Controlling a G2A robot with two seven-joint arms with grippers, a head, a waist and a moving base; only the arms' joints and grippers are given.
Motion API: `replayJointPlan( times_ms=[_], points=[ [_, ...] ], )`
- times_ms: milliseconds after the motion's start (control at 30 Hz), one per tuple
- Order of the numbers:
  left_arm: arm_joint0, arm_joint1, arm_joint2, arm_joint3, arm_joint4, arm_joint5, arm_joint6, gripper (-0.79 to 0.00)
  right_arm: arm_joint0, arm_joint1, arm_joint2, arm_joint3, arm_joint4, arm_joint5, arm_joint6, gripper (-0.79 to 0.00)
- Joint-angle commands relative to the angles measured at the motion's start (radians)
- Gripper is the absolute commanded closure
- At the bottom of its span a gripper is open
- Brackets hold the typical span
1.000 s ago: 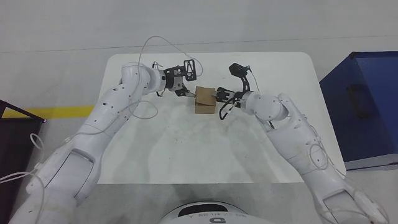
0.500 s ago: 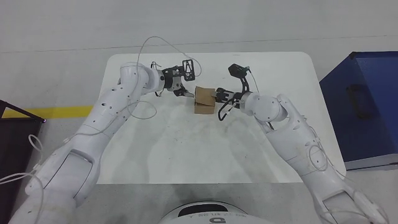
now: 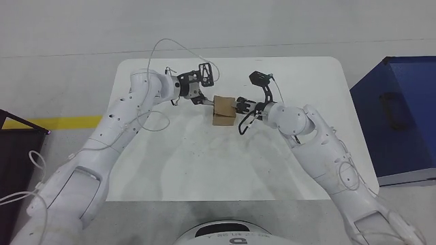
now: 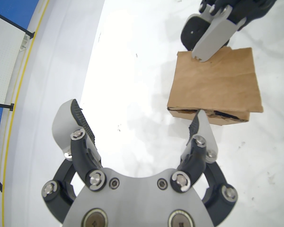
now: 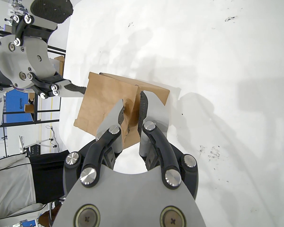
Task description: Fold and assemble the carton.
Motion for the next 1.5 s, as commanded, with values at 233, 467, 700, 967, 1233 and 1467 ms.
replayJointPlan(
  times_ms=[233, 467, 700, 967, 1233, 1467],
  points=[
    [-0.01, -0.011, 0.024, 0.004, -0.004, 0.004, -0.002, -0.785, -0.019, 0.004, -0.002, -0.033, -0.044, -0.008, 0.003, -0.166],
    [-0.009, -0.005, 0.018, 0.014, 0.013, -0.005, -0.005, -0.785, -0.024, 0.006, -0.002, -0.038, -0.064, 0.0, 0.004, -0.154],
    [0.004, 0.004, 0.005, -0.002, 0.023, -0.012, -0.011, -0.785, -0.02, 0.004, -0.012, -0.04, -0.081, 0.0, 0.007, -0.099],
    [0.021, 0.023, -0.038, -0.025, 0.026, -0.012, -0.019, -0.785, -0.017, 0.002, -0.021, -0.037, -0.099, 0.021, 0.0, -0.099],
    [0.05, 0.039, -0.076, -0.077, 0.021, 0.015, -0.005, -0.785, -0.027, 0.001, -0.022, -0.054, -0.114, 0.026, -0.004, -0.102],
    [0.057, 0.029, -0.026, -0.114, 0.056, 0.031, -0.003, -0.785, -0.029, 0.001, -0.023, -0.059, -0.121, 0.028, 0.0, -0.123]
  ],
)
